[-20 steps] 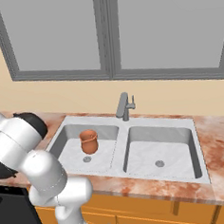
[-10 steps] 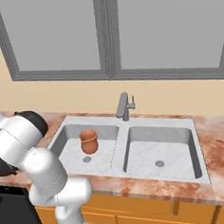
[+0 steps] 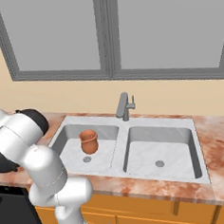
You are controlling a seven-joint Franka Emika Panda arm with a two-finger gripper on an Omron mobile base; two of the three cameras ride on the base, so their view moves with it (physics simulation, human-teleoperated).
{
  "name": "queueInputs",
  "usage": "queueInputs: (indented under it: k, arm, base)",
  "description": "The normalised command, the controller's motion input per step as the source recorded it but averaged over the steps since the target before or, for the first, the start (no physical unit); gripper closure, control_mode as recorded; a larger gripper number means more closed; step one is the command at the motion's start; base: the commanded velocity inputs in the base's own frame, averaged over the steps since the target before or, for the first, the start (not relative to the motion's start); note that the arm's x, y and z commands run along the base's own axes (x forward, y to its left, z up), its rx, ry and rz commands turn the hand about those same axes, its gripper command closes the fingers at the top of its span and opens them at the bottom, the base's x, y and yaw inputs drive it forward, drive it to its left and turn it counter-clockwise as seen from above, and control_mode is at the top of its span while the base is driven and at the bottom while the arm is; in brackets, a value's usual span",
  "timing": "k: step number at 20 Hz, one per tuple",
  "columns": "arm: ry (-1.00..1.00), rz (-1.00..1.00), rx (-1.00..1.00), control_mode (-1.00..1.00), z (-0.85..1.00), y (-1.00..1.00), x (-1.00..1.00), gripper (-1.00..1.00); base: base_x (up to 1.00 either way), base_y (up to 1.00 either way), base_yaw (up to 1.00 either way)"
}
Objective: Place the jug in the left basin and the cup in the right basin of the sink.
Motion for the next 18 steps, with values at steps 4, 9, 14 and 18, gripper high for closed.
queueInputs:
  k: [4, 9, 14, 18]
  arm:
    - [0.01, 0.00, 0.00, -1.00, -0.04, 0.02, 0.01, -1.00]
    - [0.00, 0.00, 0.00, -1.00, -0.08, 0.01, 0.01, -1.00]
    - [0.00, 0.00, 0.00, -1.00, -0.08, 0.01, 0.00, -1.00]
    - [0.00, 0.00, 0.00, -1.00, -0.06, 0.04, 0.01, 1.00]
  base:
    - [0.00, 0.00, 0.00]
    - [0.00, 0.00, 0.00]
    - [0.00, 0.00, 0.00]
    - [0.00, 0.00, 0.00]
